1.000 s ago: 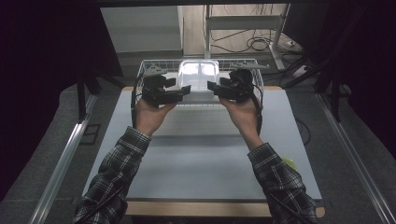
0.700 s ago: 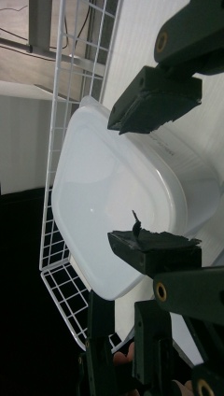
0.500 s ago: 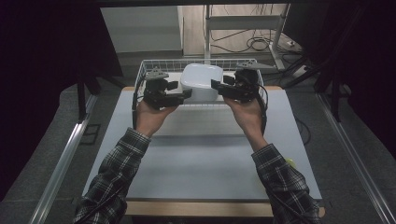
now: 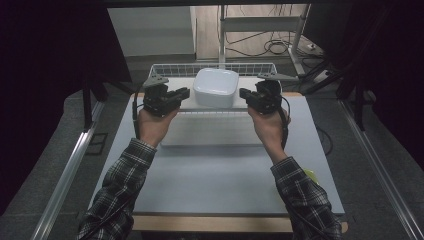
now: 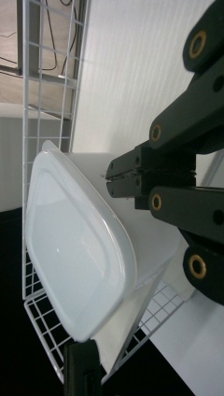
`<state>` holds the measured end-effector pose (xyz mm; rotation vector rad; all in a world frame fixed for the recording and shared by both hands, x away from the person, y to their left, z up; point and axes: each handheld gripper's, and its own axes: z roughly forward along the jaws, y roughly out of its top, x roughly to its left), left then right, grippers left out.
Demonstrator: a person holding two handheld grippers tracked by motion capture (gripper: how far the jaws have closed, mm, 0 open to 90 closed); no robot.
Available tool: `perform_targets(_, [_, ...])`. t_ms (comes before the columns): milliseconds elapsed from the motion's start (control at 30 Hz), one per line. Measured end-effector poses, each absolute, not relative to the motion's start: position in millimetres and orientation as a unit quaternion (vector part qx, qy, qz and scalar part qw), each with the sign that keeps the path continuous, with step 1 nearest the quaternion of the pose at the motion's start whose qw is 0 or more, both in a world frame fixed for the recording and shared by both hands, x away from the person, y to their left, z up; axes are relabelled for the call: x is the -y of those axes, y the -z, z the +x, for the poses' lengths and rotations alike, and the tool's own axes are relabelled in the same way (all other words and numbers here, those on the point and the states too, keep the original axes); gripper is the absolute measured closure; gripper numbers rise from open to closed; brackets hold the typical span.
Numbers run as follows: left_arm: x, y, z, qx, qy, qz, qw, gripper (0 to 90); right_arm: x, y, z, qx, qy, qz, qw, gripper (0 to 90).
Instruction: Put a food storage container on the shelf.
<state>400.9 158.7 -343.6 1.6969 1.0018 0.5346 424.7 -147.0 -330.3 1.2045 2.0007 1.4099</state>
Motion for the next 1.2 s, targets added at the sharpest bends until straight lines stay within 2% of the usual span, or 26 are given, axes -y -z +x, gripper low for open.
perform_targets(67, [-158.4,345.3,407.7,-0.428,-0.218,0.712,0.512,89.3,143.0,332.0,429.4,-0.721,-0.500,0.432,0.206,89.8])
perform_targets(300, [-144.8,348.9,418.3,-0.434,-0.219,0.720,0.495,89.4,132.2,334.5,439.6,-0.720,-0.494,0.439,0.212,89.7])
perform_targets(867, [-148.9,349.5,411.4,-0.428,-0.216,0.720,0.502,87.1,131.3,335.8,449.7,-0.719,-0.486,0.448,0.215,89.6])
perform_targets(1033, [-165.0,354.1,391.2,-0.416,-0.194,0.721,0.519,78.9,146.8,336.9,427.7,-0.715,-0.500,0.439,0.215,87.0])
perform_targets(1100, [-168.3,357.0,383.9,-0.412,-0.190,0.721,0.524,70.6,149.8,337.3,421.9,-0.716,-0.502,0.434,0.216,84.6])
perform_targets(1133, [-170.1,360.0,376.3,-0.406,-0.186,0.723,0.527,67.5,155.9,339.2,410.3,-0.721,-0.506,0.424,0.210,78.1])
perform_targets(1167, [-170.6,361.6,371.3,-0.401,-0.185,0.726,0.527,63.1,157.8,339.9,406.5,-0.724,-0.505,0.421,0.210,75.5])
perform_targets(1200, [-170.6,361.6,371.3,-0.401,-0.185,0.726,0.527,59.1,157.8,339.9,406.5,-0.724,-0.505,0.421,0.210,75.5])
